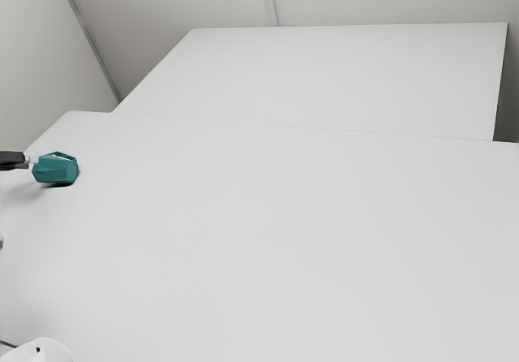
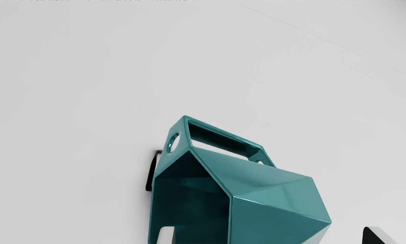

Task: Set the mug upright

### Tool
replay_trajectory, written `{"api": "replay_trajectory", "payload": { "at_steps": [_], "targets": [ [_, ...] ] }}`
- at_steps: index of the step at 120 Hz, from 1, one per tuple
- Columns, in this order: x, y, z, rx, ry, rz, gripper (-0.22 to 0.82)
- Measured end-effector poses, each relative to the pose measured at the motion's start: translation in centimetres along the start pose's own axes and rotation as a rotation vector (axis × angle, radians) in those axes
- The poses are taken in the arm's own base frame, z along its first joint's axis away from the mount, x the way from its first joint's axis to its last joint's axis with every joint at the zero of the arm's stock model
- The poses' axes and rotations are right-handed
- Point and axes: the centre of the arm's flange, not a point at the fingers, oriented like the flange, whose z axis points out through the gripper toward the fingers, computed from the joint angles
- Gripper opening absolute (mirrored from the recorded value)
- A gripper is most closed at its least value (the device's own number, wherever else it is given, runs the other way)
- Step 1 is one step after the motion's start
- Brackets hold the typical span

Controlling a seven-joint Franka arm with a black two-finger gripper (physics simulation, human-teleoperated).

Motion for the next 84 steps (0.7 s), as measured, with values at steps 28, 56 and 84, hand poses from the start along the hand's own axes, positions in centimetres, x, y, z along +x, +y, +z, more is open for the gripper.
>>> {"api": "replay_trajectory", "payload": {
  "at_steps": [28, 56, 84],
  "targets": [
    [-0.5, -0.2, 0.5, -0.030, 0.023, 0.001, 0.60],
    [-0.5, -0.2, 1.1, -0.061, 0.051, 0.003, 0.60],
    [-1.1, -0.4, 1.8, -0.095, 0.075, -0.006, 0.60]
  ]
}}
